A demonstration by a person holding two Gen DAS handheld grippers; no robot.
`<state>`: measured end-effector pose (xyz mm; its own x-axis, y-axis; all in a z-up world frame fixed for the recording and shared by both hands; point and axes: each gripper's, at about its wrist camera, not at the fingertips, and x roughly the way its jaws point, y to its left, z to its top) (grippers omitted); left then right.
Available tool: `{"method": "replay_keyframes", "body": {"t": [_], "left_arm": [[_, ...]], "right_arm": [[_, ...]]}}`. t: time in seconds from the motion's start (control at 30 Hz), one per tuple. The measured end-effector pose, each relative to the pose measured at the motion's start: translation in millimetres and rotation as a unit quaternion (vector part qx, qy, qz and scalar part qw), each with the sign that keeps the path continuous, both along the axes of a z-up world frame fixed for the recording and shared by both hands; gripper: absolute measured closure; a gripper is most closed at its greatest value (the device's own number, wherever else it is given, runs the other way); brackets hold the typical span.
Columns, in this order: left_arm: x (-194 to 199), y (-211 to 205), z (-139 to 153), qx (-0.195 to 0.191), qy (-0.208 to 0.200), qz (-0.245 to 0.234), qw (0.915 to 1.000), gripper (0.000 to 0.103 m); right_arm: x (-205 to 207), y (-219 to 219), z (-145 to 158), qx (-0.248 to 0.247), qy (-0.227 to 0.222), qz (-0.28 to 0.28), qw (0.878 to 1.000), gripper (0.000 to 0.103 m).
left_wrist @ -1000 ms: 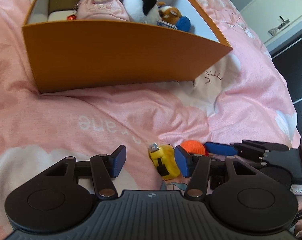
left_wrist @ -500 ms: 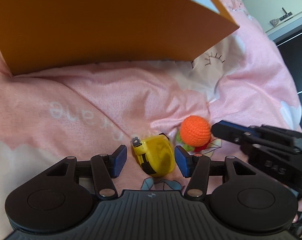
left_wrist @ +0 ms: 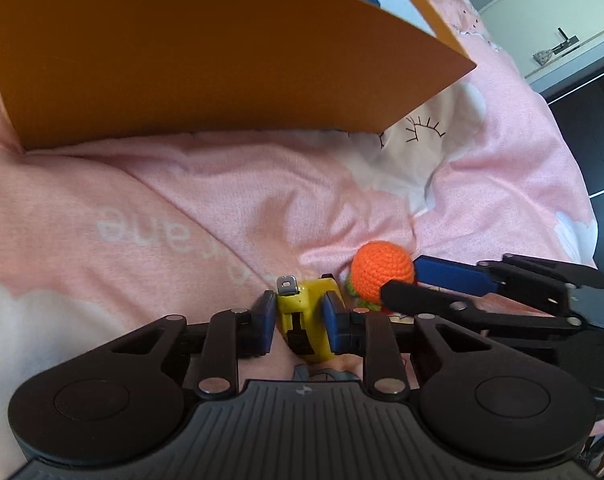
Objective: Organize objects
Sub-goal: 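Grasp the yellow tape measure with the left gripper while the right grasps the orange crocheted ball, then lift the tape measure and crocheted ball toward the orange box with both grippers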
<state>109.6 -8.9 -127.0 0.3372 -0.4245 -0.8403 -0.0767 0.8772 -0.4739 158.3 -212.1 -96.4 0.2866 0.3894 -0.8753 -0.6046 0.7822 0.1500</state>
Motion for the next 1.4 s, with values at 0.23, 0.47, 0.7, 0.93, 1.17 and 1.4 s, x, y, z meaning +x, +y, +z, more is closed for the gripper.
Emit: {"method": "replay_keyframes", "body": {"t": [0.23, 0.47, 0.7, 0.93, 1.17, 1.4], "left_arm": [[0, -3, 2, -0.002, -0.008, -0.016, 0.9998, 0.078], [2, -11, -7, -0.02, 0.008, -0.035, 0.9992, 0.077], [-4, -4, 3, -0.016, -0.017, -0.014, 0.9996, 0.079], [-8, 9, 28, -0.018, -0.063, 0.017, 0.9977, 0.081], [-6, 18, 51, -0.023, -0.091, 0.037, 0.9949, 0.081], [-5, 22, 59, 0.0, -0.101, 0.048, 0.9937, 0.081]], "right_arm": [[5, 3, -14, -0.035, 0.006, 0.005, 0.999, 0.066], [9, -6, -11, -0.013, 0.015, -0.019, 1.0, 0.068], [7, -7, -8, -0.007, 0.012, -0.022, 1.0, 0.068], [10, -15, 15, 0.011, -0.018, -0.031, 0.999, 0.103], [13, -7, 23, 0.009, -0.029, -0.001, 1.0, 0.097], [8, 14, 0, -0.033, -0.019, 0.051, 0.998, 0.071]]}}
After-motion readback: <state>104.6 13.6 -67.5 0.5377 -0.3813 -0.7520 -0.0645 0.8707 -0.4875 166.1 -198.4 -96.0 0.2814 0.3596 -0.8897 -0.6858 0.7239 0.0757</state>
